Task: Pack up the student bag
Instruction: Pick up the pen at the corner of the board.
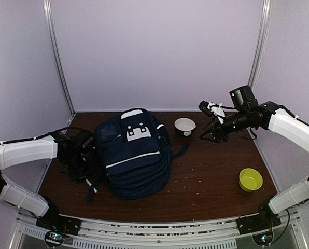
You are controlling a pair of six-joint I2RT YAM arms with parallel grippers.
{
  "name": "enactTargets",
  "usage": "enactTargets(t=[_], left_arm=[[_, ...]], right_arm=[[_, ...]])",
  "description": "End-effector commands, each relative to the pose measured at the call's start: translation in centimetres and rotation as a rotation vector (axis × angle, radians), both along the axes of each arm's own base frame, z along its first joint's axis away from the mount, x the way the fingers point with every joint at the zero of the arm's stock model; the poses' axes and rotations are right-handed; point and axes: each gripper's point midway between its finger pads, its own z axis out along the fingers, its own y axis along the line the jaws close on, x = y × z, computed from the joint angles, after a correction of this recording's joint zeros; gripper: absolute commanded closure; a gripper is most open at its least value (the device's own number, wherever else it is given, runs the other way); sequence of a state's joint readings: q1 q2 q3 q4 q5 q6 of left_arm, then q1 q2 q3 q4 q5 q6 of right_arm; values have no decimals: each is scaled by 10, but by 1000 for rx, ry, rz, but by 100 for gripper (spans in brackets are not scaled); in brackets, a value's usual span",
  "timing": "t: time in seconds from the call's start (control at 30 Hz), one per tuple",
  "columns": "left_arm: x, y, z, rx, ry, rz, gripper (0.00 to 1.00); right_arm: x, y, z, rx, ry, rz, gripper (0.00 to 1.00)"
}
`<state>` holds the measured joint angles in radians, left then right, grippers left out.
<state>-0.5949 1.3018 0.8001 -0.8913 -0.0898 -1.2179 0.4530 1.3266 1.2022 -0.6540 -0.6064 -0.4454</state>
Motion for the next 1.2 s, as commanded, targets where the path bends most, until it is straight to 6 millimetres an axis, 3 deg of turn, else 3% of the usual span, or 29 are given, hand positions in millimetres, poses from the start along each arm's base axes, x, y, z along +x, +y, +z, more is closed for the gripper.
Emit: enactTargets(t=[0.0, 0.13, 0.73, 1.17], left_arm=[[0, -6, -14, -45, 52, 116, 67], [1, -9, -24, -59, 68, 148, 68], [4, 11, -44, -91, 71, 300, 70], [2, 26, -56, -59, 147, 242, 78]], right_arm=[[-3, 1, -5, 2, 10, 17, 51], [-3, 2, -8, -1, 25, 21, 51], [-3, 5, -18, -9, 61, 35, 51], [-4, 6, -19, -7, 72, 39, 51]])
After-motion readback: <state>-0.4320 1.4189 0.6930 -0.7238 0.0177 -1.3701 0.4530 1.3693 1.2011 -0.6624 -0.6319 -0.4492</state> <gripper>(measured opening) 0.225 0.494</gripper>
